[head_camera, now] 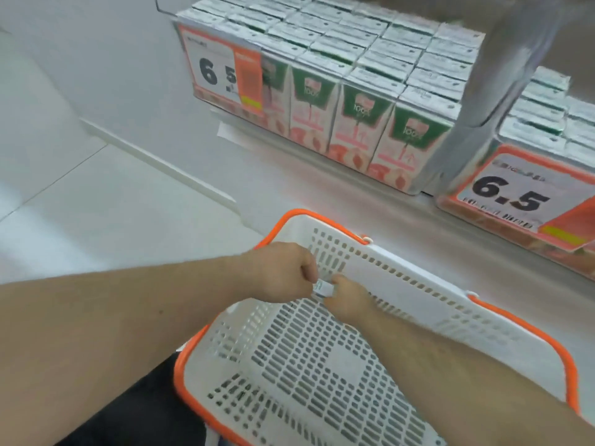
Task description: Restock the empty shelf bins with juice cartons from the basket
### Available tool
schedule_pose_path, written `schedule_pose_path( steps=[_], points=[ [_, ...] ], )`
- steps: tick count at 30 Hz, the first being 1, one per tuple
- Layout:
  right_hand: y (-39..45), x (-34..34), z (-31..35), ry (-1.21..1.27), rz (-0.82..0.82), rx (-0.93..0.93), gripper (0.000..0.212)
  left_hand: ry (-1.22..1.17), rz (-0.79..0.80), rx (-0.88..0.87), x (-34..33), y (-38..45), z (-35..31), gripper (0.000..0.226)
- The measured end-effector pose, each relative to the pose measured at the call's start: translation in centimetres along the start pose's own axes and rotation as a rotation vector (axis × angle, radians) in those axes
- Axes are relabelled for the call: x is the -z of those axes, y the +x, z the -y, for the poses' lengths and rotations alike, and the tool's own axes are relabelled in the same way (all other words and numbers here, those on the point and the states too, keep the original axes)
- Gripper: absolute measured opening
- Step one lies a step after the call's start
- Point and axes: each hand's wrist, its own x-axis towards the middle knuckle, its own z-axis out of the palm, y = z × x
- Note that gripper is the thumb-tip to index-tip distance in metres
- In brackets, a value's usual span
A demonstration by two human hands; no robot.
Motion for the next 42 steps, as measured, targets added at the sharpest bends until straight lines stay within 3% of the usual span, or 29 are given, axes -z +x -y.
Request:
schedule_pose_path(
  steps=[3,9,12,15,19,21,23,25,29,35,38,42],
  points=[
    [2.0,-2.9,-1.2,0.03,-0.007,-0.026,0.049,-0.042,0.014,0.023,-0.9,0.2,0.2,0.02],
    [2.4,-3.4,-0.2,-0.045,-0.099,0.042,0.021,0.002,0.092,0.058,-1.1,1.2,0.8,0.024],
    [-0.2,-0.7,0.1,-0.039,-0.125,0.148,0.029,0.021,0.089,0.073,-0.7,1.0,0.9,0.033],
    [-3.8,2.5,1.0,0.03,-0.245,0.297,0.052,-0.086,0.065,0.14,-0.6,0.4,1.1,0.058],
    [-8.9,6.6,3.6,0.099,-0.471,0.54,0.052,-0.303,0.035,0.207,-0.6,-1.1,-0.3,0.101],
    [-11.4,8.6,5.2,0.09,-0.569,0.617,0.046,-0.425,0.013,0.136,-0.3,-2.0,-1.7,0.094],
    [-13.6,10.4,6.6,0.119,-0.601,0.634,0.048,-0.526,-0.015,0.053,-0.1,-2.8,-3.2,0.062],
    [-15.7,12.1,7.6,0.156,-0.631,0.588,0.054,-0.579,-0.118,-0.051,-0.2,-3.5,-4.4,0.036],
    [-18.9,15.3,9.0,0.414,-0.631,0.386,0.081,-0.702,-0.386,-0.208,0.6,-5.1,-6.0,0.048],
    [-22.5,18.9,12.0,0.472,-0.765,0.42,0.05,-0.727,-0.719,-0.458,4.4,-7.9,-7.8,0.045],
    [-23.1,20.7,14.3,0.497,-0.787,0.485,0.046,-0.704,-0.876,-0.498,6.2,-8.7,-7.7,0.05],
    [-22.9,21.9,16.8,0.511,-0.757,0.545,0.044,-0.718,-0.953,-0.52,7.8,-8.8,-6.9,0.053]
  ],
)
